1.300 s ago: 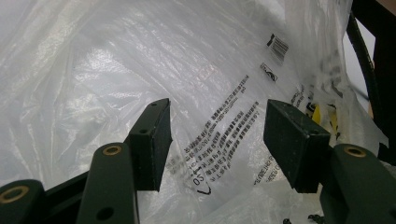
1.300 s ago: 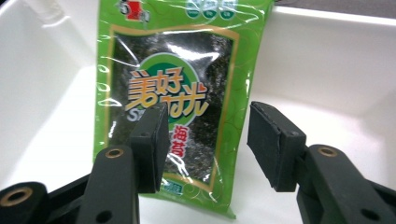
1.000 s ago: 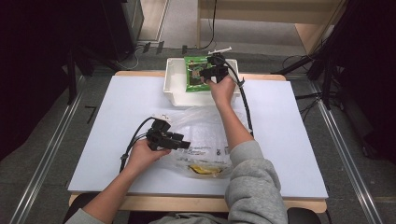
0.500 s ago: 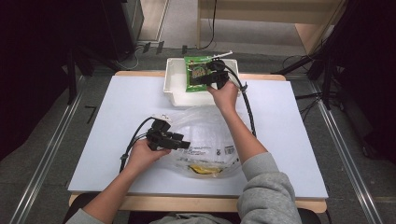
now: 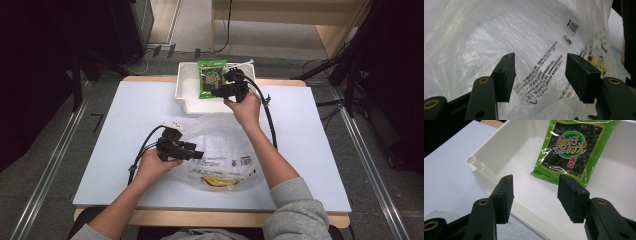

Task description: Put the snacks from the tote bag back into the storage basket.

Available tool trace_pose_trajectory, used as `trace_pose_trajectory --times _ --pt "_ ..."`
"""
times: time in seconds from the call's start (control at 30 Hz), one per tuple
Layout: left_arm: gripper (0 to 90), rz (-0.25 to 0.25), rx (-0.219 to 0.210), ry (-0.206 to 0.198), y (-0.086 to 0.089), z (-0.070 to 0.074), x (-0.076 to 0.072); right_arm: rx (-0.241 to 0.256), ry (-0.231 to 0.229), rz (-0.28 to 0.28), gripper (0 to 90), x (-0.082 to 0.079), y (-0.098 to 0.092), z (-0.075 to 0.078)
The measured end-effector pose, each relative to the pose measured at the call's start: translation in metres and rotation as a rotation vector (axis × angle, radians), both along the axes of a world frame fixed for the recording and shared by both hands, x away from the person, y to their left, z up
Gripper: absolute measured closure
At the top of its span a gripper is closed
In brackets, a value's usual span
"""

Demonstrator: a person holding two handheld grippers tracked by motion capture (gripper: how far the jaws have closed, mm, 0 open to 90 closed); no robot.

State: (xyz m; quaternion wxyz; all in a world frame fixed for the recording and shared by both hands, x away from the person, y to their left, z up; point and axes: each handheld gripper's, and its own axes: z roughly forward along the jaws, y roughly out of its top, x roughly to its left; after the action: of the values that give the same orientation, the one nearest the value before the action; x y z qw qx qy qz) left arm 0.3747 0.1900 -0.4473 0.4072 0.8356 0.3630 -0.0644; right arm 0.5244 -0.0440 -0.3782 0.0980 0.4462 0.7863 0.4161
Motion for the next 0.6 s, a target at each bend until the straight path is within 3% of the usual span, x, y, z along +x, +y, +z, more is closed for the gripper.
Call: trace_pose_trajectory --times 0.27,0.6 --pt "42.4 0.003 -0.001 0.0 0.0 0.002 -0.001 0.031 0.0 0.055 48.0 -0.026 -0.006 0.0" --pt "42.4 0.0 0.002 0.0 0.0 0.003 -0.002 0.047 -0.005 0.086 48.4 -0.056 -0.016 -0.004"
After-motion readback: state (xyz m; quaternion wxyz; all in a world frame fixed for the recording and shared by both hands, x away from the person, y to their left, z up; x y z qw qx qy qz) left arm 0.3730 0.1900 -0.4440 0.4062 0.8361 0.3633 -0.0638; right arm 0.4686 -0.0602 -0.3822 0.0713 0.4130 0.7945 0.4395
